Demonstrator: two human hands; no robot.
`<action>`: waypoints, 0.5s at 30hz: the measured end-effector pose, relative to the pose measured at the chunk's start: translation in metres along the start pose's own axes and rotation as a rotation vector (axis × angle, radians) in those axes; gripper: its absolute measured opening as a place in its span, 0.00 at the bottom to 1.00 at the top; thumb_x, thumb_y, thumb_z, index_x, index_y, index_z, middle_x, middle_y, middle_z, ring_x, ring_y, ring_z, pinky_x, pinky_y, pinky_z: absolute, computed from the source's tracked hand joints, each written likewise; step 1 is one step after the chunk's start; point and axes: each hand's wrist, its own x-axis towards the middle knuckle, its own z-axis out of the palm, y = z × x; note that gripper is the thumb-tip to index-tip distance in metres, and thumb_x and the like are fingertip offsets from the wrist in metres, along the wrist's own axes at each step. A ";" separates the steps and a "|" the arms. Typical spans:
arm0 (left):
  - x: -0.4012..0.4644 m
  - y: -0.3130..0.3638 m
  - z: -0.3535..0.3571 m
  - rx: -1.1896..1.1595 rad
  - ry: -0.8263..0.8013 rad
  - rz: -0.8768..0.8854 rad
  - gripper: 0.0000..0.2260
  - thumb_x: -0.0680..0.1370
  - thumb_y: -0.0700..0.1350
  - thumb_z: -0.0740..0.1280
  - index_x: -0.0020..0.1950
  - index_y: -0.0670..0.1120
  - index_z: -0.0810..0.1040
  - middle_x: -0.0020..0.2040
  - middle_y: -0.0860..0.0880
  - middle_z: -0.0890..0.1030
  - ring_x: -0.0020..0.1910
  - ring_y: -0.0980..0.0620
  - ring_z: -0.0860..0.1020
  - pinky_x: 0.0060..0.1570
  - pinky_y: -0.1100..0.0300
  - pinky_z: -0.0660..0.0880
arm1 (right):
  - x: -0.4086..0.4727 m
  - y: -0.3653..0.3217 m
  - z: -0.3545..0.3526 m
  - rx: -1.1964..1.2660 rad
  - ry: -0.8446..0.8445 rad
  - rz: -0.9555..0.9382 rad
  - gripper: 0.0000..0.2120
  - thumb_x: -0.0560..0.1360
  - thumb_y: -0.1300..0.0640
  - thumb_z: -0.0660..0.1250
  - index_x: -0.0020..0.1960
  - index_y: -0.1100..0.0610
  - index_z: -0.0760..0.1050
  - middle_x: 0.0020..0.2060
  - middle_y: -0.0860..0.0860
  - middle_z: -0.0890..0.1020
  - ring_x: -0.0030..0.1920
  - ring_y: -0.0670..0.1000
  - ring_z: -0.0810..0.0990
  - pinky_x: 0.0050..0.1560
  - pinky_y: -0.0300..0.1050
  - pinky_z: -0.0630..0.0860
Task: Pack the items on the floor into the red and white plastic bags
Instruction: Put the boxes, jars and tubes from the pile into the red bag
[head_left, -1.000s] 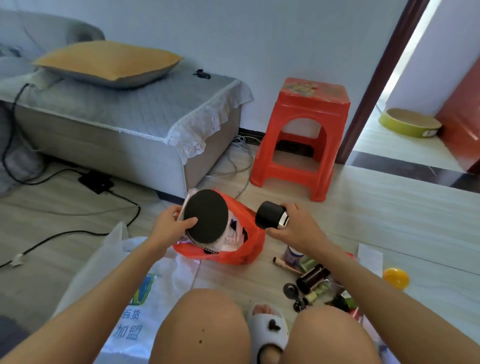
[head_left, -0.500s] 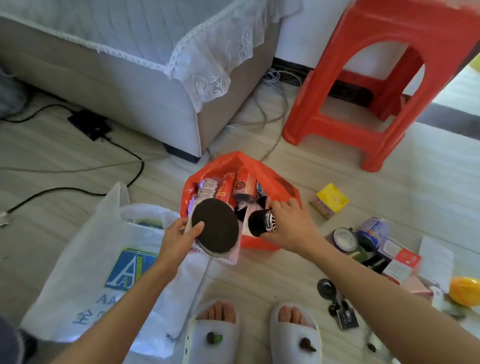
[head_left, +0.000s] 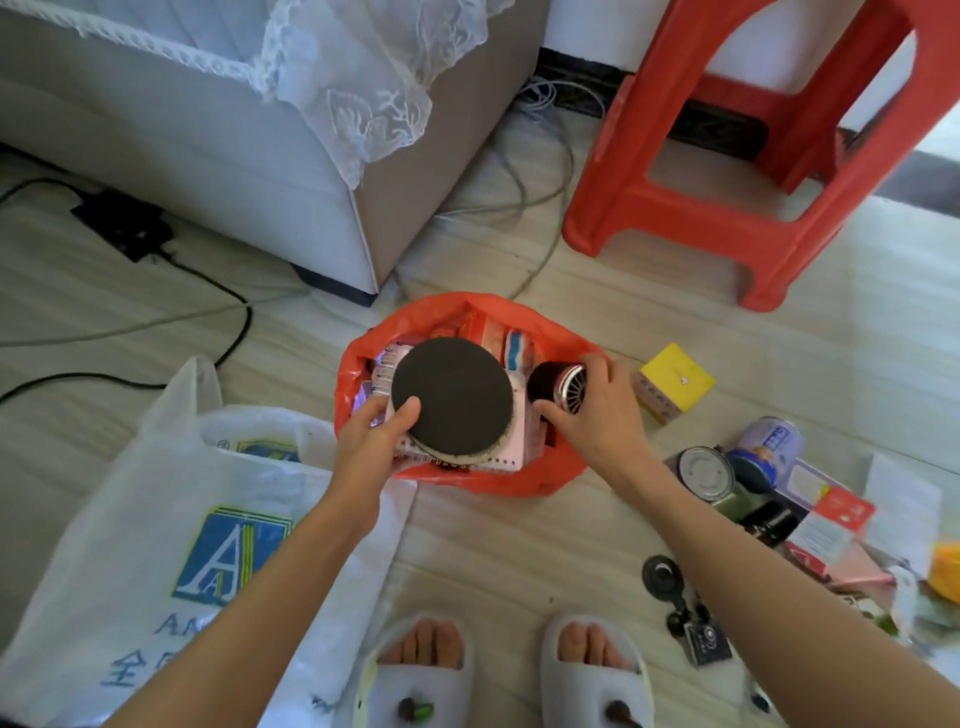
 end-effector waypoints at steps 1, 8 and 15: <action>0.000 -0.001 0.004 0.000 0.002 -0.005 0.02 0.76 0.43 0.66 0.48 0.47 0.78 0.48 0.49 0.80 0.50 0.48 0.79 0.38 0.58 0.81 | -0.001 0.000 0.001 0.058 -0.004 -0.002 0.33 0.69 0.49 0.72 0.68 0.60 0.64 0.65 0.60 0.68 0.64 0.61 0.69 0.64 0.51 0.66; -0.001 -0.006 0.012 -0.022 0.012 -0.032 0.08 0.76 0.43 0.66 0.54 0.45 0.77 0.53 0.46 0.79 0.51 0.48 0.79 0.38 0.59 0.81 | -0.008 0.005 -0.008 0.235 0.010 0.019 0.30 0.74 0.51 0.67 0.72 0.59 0.63 0.64 0.56 0.67 0.66 0.53 0.66 0.64 0.36 0.58; -0.002 -0.004 0.026 -0.034 -0.013 0.014 0.10 0.76 0.40 0.66 0.57 0.44 0.74 0.49 0.50 0.79 0.48 0.52 0.79 0.41 0.60 0.81 | -0.009 0.004 -0.009 0.275 0.224 0.069 0.27 0.68 0.54 0.74 0.63 0.59 0.72 0.50 0.51 0.67 0.50 0.49 0.69 0.48 0.27 0.57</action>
